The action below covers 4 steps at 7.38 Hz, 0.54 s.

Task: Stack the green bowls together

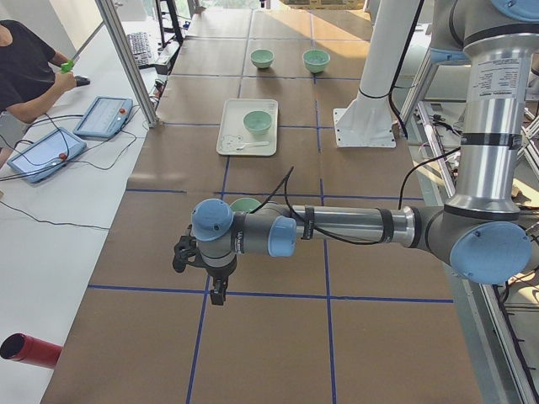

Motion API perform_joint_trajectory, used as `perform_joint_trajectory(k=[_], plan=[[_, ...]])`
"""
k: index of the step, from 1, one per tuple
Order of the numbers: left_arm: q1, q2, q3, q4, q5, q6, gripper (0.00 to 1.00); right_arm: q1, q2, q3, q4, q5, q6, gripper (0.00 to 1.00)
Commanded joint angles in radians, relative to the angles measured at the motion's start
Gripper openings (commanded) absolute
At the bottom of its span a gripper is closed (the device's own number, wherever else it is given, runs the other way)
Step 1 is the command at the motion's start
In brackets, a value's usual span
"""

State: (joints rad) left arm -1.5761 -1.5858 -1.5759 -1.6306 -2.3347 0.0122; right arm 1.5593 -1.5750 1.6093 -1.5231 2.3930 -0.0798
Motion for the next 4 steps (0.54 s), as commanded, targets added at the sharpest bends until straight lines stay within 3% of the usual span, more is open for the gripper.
perform_joint_trajectory(k=[1,2,4], plan=[[0.001,0.0,-0.009,0.0,0.0,-0.001,1.0,0.001,0.0,-0.003,0.001,0.0,0.0,1.0],[0.008,-0.005,-0.015,0.0,0.008,0.002,1.0,0.001,0.0,-0.003,0.001,0.0,0.0,1.0],[0.051,-0.005,-0.023,-0.159,0.006,-0.042,1.0,0.001,0.0,0.0,0.003,0.0,0.0,1.0]])
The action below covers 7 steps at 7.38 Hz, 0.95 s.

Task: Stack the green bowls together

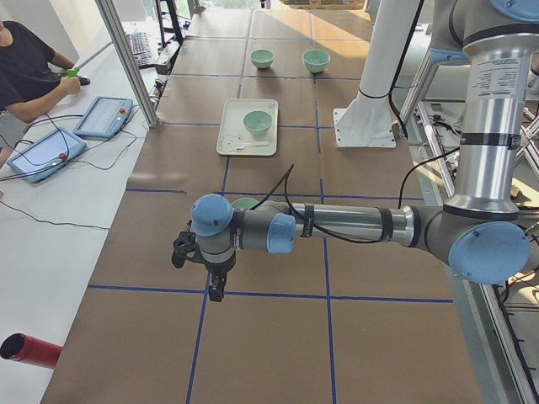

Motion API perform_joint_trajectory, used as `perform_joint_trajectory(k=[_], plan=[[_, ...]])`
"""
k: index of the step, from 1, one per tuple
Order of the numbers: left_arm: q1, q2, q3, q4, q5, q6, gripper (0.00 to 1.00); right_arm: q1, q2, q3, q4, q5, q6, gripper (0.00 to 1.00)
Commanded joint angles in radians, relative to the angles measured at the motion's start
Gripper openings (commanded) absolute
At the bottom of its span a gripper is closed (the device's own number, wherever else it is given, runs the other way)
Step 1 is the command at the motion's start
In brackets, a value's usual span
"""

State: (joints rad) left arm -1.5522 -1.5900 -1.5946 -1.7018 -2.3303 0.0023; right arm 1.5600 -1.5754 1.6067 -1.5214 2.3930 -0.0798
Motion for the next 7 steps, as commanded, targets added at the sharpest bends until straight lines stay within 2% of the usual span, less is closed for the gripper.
perform_joint_trajectory(k=[1,3,5,7], plan=[[0.097,0.001,-0.037,-0.138,0.0,-0.179,1.0,0.0,0.0,0.005,0.0,0.002,0.002,1.0],[0.251,0.018,-0.091,-0.272,0.003,-0.541,1.0,0.0,0.006,0.013,0.0,0.005,0.002,1.0],[0.372,0.073,-0.084,-0.482,0.025,-0.782,1.0,0.0,0.009,0.015,0.0,0.006,0.002,1.0],[0.507,0.079,-0.082,-0.571,0.139,-0.968,1.0,0.0,0.009,0.015,0.0,0.014,0.002,1.0]])
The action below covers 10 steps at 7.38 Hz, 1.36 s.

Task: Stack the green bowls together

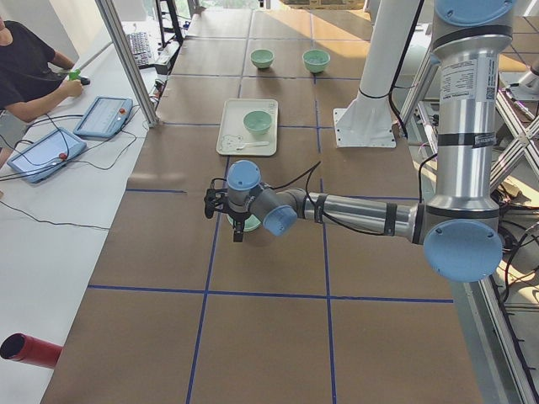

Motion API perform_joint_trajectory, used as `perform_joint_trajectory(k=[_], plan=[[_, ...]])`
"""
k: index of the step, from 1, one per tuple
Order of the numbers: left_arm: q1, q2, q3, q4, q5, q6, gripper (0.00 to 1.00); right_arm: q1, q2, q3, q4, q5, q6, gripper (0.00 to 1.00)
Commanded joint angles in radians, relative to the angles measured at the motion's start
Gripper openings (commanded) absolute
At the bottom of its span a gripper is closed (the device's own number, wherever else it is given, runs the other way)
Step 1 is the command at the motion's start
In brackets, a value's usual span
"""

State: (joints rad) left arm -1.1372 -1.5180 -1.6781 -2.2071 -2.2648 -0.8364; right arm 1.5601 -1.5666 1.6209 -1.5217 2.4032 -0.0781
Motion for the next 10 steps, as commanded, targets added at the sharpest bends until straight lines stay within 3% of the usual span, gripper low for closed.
perform_joint_trajectory(k=[1,4,5,7,10], plan=[[0.15,0.007,0.008,-0.094,0.152,-0.192,0.99,0.0,0.0,0.002,0.0,0.004,0.001,1.0],[0.217,0.007,0.029,-0.097,0.235,-0.23,0.92,0.0,0.0,0.002,0.0,0.005,0.001,1.0],[0.217,0.007,0.031,-0.097,0.238,-0.23,0.84,-0.002,0.0,0.002,0.0,0.005,0.0,1.0],[0.218,0.007,0.034,-0.097,0.238,-0.237,0.52,0.0,0.0,0.002,0.002,0.005,0.001,1.0],[0.226,0.005,0.058,-0.099,0.245,-0.237,0.45,0.0,0.003,0.002,0.002,0.005,0.001,1.0]])
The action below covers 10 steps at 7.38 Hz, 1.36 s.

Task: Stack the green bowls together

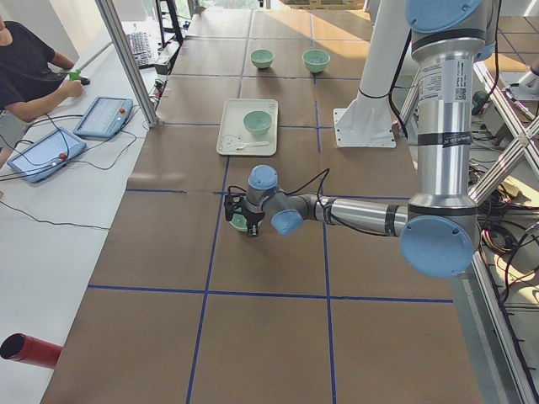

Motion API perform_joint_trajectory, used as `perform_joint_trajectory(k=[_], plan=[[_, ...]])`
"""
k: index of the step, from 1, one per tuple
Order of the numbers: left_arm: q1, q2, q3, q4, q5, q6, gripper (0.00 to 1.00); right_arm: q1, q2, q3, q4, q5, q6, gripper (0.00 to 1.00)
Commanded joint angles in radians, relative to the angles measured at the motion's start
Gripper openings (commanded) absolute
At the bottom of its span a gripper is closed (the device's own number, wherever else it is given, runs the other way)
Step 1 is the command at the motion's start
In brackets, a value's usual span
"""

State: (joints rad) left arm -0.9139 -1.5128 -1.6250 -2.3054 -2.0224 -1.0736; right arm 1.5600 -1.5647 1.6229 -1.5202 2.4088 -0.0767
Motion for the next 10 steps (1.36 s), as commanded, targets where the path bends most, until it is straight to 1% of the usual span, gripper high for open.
perform_joint_trajectory(k=[1,2,3,4,5,6,7,8,9,10], plan=[[0.001,0.0,0.002,0.0,0.002,-0.005,0.3,0.0,0.002,0.0,0.0,0.001,0.0,1.0],[0.001,-0.001,-0.004,0.0,0.002,-0.037,0.07,0.0,0.002,0.0,0.0,0.004,0.0,1.0],[0.001,-0.004,-0.007,0.0,-0.005,-0.067,0.0,0.0,0.003,0.009,0.0,0.03,-0.001,1.0],[-0.003,-0.001,-0.03,0.003,-0.015,-0.068,0.0,-0.001,0.005,0.03,0.0,0.032,-0.003,1.0],[-0.01,0.003,-0.071,0.026,-0.053,-0.066,0.0,-0.002,0.006,0.067,0.0,0.021,-0.006,1.0],[-0.019,-0.003,-0.091,0.058,-0.146,-0.066,0.0,-0.017,0.011,0.069,0.0,0.027,0.001,1.0],[-0.061,-0.016,-0.12,0.114,-0.175,-0.066,0.0,-0.076,0.014,0.072,0.008,0.027,0.064,1.0],[-0.068,-0.061,-0.171,0.224,-0.176,-0.069,0.0,-0.133,0.018,0.066,0.067,0.026,0.256,1.0],[-0.068,-0.117,-0.214,0.342,-0.174,-0.072,0.0,-0.199,0.014,0.055,0.197,0.007,0.432,1.0],[-0.068,-0.172,-0.222,0.404,-0.17,-0.132,0.0,-0.249,0.011,0.028,0.303,-0.017,0.556,1.0]])
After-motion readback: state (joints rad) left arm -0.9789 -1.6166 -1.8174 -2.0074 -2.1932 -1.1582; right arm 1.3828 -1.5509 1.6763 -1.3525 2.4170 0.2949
